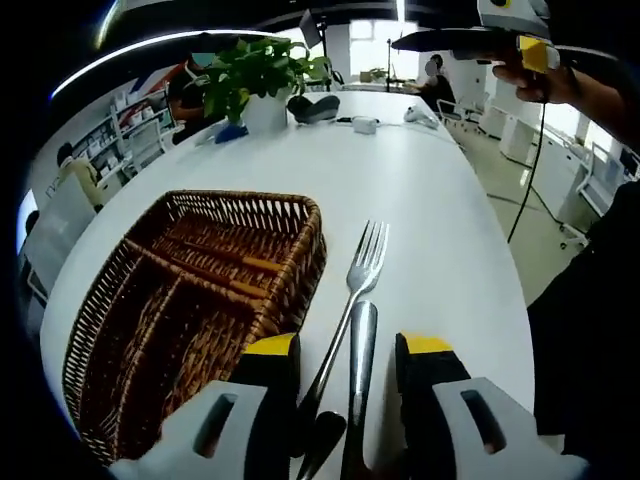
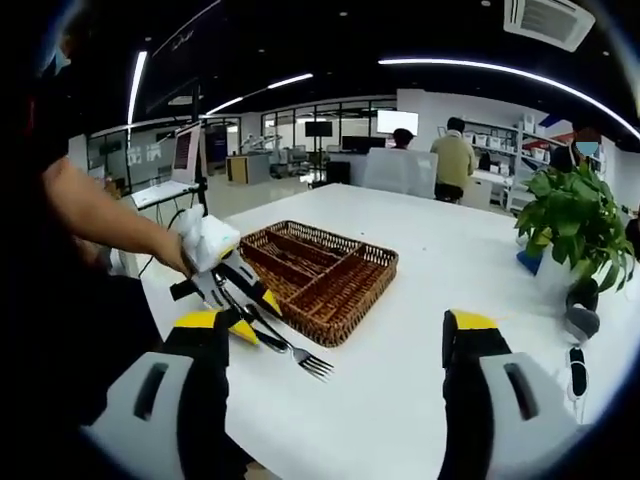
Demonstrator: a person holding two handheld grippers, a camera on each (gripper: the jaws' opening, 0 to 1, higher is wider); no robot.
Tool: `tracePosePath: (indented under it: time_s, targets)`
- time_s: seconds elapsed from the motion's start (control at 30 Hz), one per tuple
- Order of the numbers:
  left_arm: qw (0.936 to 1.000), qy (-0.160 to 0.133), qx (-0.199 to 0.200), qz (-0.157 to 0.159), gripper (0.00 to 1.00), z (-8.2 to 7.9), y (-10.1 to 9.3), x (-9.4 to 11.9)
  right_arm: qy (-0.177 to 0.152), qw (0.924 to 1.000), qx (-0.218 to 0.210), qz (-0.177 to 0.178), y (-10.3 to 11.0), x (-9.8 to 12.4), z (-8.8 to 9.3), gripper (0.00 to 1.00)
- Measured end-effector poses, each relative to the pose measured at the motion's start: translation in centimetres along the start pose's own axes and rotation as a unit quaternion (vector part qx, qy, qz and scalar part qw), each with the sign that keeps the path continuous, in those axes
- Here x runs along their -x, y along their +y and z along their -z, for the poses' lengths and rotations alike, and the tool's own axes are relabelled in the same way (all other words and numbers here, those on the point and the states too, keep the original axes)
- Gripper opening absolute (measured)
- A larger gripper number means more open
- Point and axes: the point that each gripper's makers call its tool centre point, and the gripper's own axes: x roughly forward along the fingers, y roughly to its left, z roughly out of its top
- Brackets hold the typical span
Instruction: Arrange the knives, forks, and spoons in their matching storage slots by inserting each utensil handle-first until every utensil is classified and aligned in the correct compartment
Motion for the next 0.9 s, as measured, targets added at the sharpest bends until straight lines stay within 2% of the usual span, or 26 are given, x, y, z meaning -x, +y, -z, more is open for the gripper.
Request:
tracePosePath:
  time_s: [0.1,0.2,0.3,0.4,0.43,0.57,0.7,0.77,0.87,0.9]
  targets:
    - [0.9999,0.000,-0.016,-0.005,0.27,0.0,0.2,-0.3,0.000,1.0000,-0.001,-0.001,0.1,0.0,0.0,0.90]
    - [0.9972,0.019,-0.071,-0.016,0.19,0.5,0.7,-0.7,0.001,1.0000,-0.001,-0.003,0.0,0.1,0.0,0.90]
    - [0.9972,0.020,-0.070,-0.014,0.14,0.4,0.6,-1.3,-0.001,1.0000,-0.001,-0.003,-0.2,0.1,-0.1,0.90]
    - [0.9958,0.036,-0.085,-0.003,0.14,0.8,0.4,-1.9,-0.002,1.0000,0.000,-0.001,-0.4,0.1,-0.3,0.90]
    - [0.9965,0.039,-0.074,0.006,0.14,0.9,0.1,-1.8,-0.001,1.0000,0.001,-0.002,-0.3,0.1,-0.3,0.90]
    - [0.9946,0.039,-0.094,0.020,0.13,0.1,-0.1,-2.4,0.005,1.0000,0.005,-0.003,-0.4,0.1,0.0,0.89]
    - [0.9939,0.041,-0.096,0.035,0.11,-0.3,-0.1,-3.1,0.007,1.0000,0.005,-0.002,-0.7,0.2,0.1,0.89]
    - [0.9922,0.047,-0.102,0.054,0.08,-0.3,-0.4,-3.3,0.011,0.9999,0.013,0.000,-0.8,0.3,0.2,0.89]
    - [0.9933,0.047,-0.074,0.075,0.05,-0.4,-0.7,-3.6,0.013,0.9998,0.014,0.001,-1.0,0.4,0.2,0.89]
    - [0.9933,0.046,-0.077,0.073,0.04,-0.5,-0.6,-3.6,0.013,0.9998,0.014,0.001,-1.1,0.4,0.3,0.89]
